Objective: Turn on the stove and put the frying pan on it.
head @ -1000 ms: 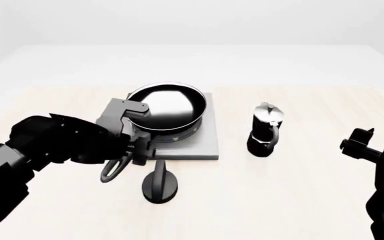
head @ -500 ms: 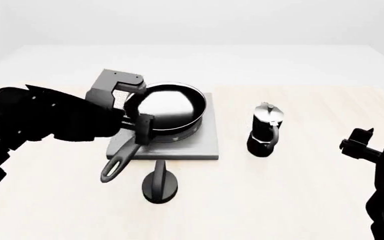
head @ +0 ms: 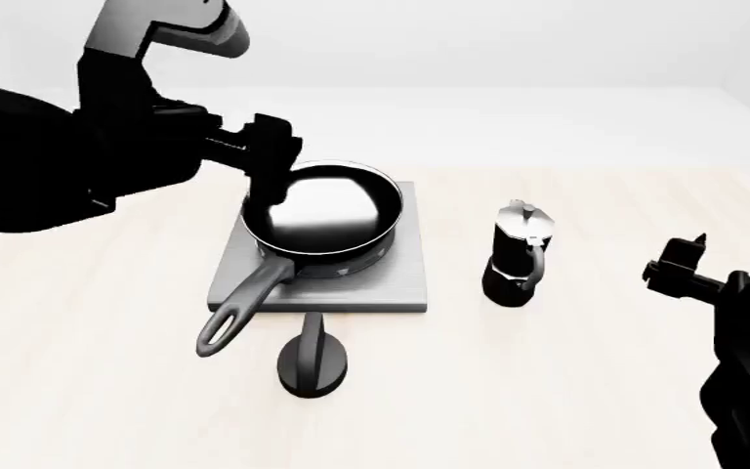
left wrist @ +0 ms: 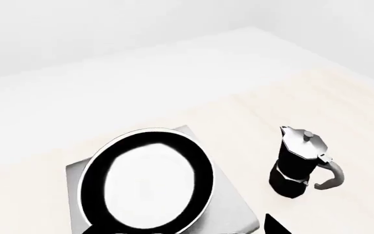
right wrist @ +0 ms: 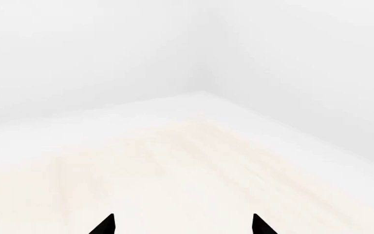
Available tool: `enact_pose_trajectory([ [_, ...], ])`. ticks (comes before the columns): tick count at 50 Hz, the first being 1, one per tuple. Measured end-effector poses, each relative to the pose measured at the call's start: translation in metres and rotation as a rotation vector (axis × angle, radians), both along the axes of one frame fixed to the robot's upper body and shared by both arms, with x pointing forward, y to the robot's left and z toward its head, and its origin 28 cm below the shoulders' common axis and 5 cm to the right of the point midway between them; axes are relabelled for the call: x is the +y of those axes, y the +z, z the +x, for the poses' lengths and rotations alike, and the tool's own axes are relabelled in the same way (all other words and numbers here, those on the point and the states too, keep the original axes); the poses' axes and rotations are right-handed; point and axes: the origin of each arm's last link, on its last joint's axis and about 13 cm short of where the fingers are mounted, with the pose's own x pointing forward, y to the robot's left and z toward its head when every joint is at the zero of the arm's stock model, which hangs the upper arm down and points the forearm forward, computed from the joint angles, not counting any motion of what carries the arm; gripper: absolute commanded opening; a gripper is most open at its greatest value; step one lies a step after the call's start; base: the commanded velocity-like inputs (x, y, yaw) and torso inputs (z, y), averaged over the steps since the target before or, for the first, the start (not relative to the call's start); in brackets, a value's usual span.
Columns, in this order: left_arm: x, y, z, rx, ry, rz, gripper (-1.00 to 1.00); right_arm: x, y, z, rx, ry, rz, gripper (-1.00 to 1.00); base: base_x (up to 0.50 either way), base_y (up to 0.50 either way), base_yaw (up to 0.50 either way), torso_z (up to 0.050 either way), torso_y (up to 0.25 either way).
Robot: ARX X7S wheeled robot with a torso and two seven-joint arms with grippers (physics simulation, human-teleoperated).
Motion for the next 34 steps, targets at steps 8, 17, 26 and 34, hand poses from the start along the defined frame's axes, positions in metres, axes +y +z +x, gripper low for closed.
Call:
enact_pose_trajectory([
  [8, -0.023, -0.013, -0.018, -0.265, -0.051, -0.031, 1.0, 0.021, 0.016, 0.006, -0.11, 0.104, -0.071, 1.0, 0.0, 0.0, 0.0, 0.0, 0.0],
  [17, -0.044, -0.025, -0.032, -0.422, -0.155, -0.028, 1.0, 0.045, 0.026, 0.011, -0.218, 0.234, -0.131, 1.0, 0.0, 0.0, 0.0, 0.0, 0.0],
  [26, -0.055, -0.033, -0.037, -0.489, -0.218, -0.039, 1.0, 0.06, 0.032, 0.009, -0.31, 0.357, -0.184, 1.0, 0.0, 0.0, 0.0, 0.0, 0.0],
  [34, -0.061, -0.037, -0.039, -0.515, -0.248, -0.045, 1.0, 0.067, 0.035, 0.008, -0.349, 0.416, -0.209, 1.0, 0.0, 0.0, 0.0, 0.0, 0.0],
])
